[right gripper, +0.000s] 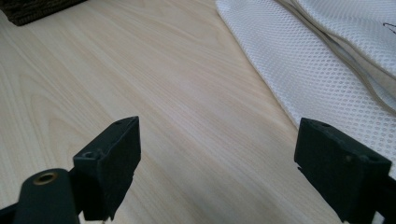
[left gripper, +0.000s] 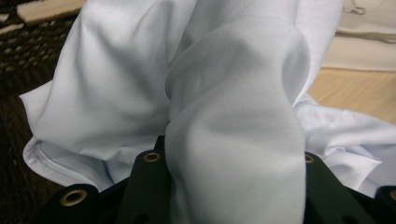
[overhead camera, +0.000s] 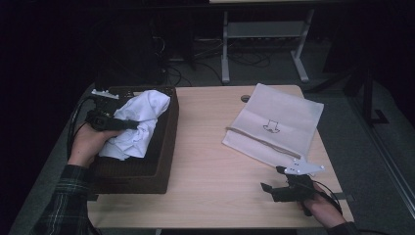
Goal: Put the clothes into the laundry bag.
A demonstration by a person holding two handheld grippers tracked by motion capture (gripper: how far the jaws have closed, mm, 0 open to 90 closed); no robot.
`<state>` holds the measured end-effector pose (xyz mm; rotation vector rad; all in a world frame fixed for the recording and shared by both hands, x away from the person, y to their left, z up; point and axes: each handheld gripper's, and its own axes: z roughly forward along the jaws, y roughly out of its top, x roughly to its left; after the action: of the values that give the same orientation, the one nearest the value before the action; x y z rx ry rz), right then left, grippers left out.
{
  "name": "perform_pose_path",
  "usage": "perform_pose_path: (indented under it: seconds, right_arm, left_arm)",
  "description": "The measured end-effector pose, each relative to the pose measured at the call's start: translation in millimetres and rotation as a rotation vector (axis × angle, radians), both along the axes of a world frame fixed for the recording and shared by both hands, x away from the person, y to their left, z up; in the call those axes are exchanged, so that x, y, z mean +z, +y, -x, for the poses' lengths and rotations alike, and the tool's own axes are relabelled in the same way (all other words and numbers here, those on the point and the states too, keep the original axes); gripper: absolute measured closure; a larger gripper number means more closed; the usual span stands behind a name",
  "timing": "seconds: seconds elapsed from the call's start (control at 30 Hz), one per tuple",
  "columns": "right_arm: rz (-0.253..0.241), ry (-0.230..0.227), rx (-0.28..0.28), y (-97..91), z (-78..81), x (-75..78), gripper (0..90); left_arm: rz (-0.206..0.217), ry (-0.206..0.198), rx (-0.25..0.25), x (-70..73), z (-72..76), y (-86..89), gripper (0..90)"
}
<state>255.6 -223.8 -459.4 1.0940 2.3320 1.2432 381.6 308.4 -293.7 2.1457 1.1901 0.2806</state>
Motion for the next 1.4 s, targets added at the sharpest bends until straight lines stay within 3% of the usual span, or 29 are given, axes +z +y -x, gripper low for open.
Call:
perform_pose_path:
  seconds: [0.4,0.83,1.1,1.13,1.4]
  right_arm:
    - [-0.001,-0.009,-0.004,-0.9,0.5,1.2,13.7]
    - [-0.007,-0.017,-0.001,-2.2,0.7,3.0,13.7]
    - [-0.006,-0.020,0.006,-1.4,1.6,3.1,13.7]
    - [-0.006,-0.021,0.006,-1.4,1.3,3.1,13.7]
    - [-0.015,-0.034,0.020,-0.3,-1.2,6.1,13.7]
  left_arm:
    - [0.041,-0.039,-0.090,16.2,6.6,-38.9,64.4]
    - [0.078,-0.064,-0.208,22.6,18.0,-99.5,64.4]
    - [0.084,-0.052,-0.263,10.6,27.1,-132.1,64.4]
    - [0.080,-0.045,-0.279,4.6,31.4,-142.0,64.4]
    - [0.069,-0.021,-0.313,-21.5,46.9,-162.9,64.3]
